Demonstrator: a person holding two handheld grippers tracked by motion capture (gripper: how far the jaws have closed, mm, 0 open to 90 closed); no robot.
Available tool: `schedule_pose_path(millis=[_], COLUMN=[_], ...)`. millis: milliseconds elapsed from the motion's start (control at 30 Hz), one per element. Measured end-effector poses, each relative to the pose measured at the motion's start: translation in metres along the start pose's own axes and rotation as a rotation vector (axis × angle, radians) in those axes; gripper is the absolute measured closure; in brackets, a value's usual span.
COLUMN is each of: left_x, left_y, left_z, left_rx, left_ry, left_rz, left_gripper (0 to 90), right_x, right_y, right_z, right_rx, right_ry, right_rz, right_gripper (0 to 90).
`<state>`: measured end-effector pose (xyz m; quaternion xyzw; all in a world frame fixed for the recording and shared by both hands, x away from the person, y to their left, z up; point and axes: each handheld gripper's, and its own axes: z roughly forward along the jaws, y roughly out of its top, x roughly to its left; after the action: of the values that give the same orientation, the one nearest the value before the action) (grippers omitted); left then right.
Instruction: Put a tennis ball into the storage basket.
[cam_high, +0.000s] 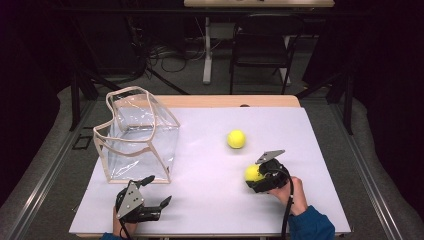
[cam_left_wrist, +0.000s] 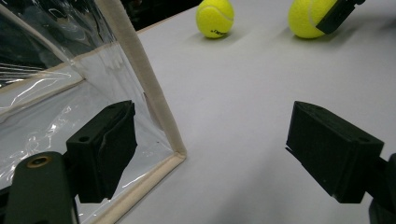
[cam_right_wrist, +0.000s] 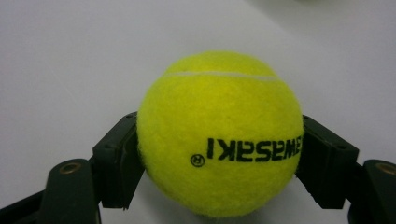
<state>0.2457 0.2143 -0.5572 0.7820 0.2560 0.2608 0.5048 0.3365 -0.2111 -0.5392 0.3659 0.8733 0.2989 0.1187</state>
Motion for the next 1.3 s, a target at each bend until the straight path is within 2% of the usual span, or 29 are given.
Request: schedule_pose_path(millis=[233, 567, 1067, 1300], left_x=[0.001, 0.001, 0.001, 0.001], left_y=[-0.001, 0.000, -0.001, -0.001], left_z=[0.000, -0.001, -0.001, -0.001], left_rx=[0.001, -0.003, -0.003, -0.005], left_ry=[0.002, 0.002, -0.002, 0.002], left_rz=[-0.007, 0.001, -0.002, -0.006], left_gripper=[16.0, 16.0, 16.0, 16.0], right_x=[0.003, 0.010, 0.018, 0.023], right_y=[0.003, 0.005, 0.011, 0.019], right_z=[-0.007, -0.012, -0.011, -0.007], right_rx=[-0.028, -0.038, -0.037, -0.036], right_ry=[-0.021, -0.012, 0.000, 0.008], right_rz=[-0.016, -0.035, -0.056, -0.081], right_gripper=[25.2, 25.3, 25.3, 25.3])
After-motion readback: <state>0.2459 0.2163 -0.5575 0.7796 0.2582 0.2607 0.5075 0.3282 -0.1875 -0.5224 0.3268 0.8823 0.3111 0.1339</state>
